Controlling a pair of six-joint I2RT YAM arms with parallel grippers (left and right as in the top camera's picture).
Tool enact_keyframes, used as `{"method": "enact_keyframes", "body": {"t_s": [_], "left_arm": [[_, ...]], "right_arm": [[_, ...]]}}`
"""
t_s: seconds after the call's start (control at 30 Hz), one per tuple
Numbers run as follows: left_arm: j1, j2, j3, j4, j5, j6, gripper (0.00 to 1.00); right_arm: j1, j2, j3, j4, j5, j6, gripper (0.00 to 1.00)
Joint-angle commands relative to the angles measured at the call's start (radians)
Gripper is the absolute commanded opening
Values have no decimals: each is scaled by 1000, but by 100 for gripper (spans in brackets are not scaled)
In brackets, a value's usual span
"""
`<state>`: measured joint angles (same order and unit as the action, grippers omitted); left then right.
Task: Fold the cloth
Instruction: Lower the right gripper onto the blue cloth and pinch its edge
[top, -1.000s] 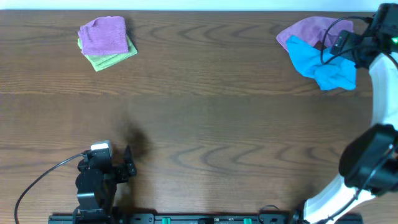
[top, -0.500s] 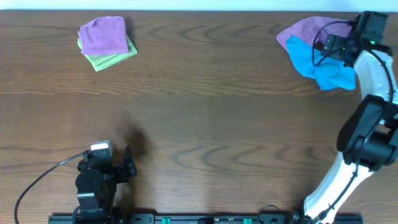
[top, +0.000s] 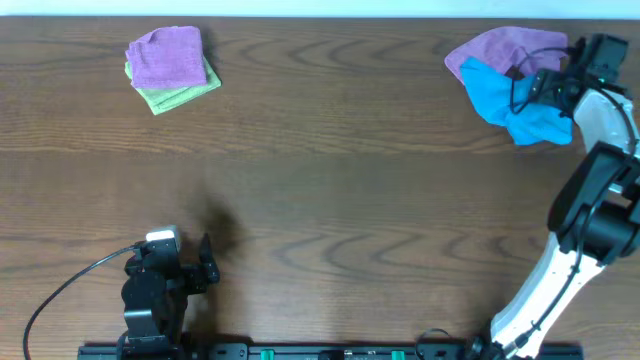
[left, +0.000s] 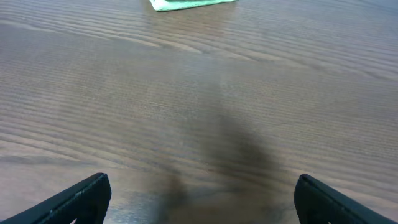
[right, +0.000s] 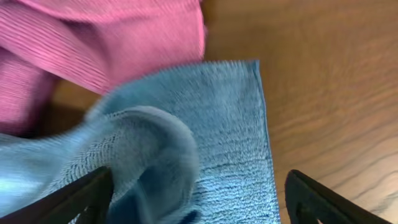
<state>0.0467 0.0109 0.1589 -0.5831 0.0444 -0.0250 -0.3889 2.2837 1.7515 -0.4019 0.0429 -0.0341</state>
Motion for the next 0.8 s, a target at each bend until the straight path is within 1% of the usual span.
{"method": "enact_keyframes", "body": {"t_s": [0.0, 0.07, 0.17, 0.23, 0.3, 0.33, 0.57, 0.77], "left_arm": [[-1, -7, -6, 0, -11, 11, 95], [-1, -7, -6, 0, -11, 11, 95], [-1, -7, -6, 0, -11, 11, 95], [-1, -7, -6, 0, -11, 11, 95], [-1, -7, -6, 0, -11, 11, 95], [-1, -7, -6, 0, -11, 11, 95], [-1, -7, -6, 0, -11, 11, 95], [-1, -7, -6, 0, -11, 11, 95]], "right_arm": [[-18, 30, 14, -1, -21, -9, 82], [-18, 34, 14, 2, -26, -9, 71], [-18, 38, 14, 8, -50, -21, 41], [-18, 38, 14, 16, -63, -27, 18], [-18, 37, 14, 21, -70, -28, 3], [-18, 37, 14, 23, -71, -27, 1], [-15, 21, 14, 10, -83, -27, 1], [-5, -71, 14, 1, -188, -27, 1]]}}
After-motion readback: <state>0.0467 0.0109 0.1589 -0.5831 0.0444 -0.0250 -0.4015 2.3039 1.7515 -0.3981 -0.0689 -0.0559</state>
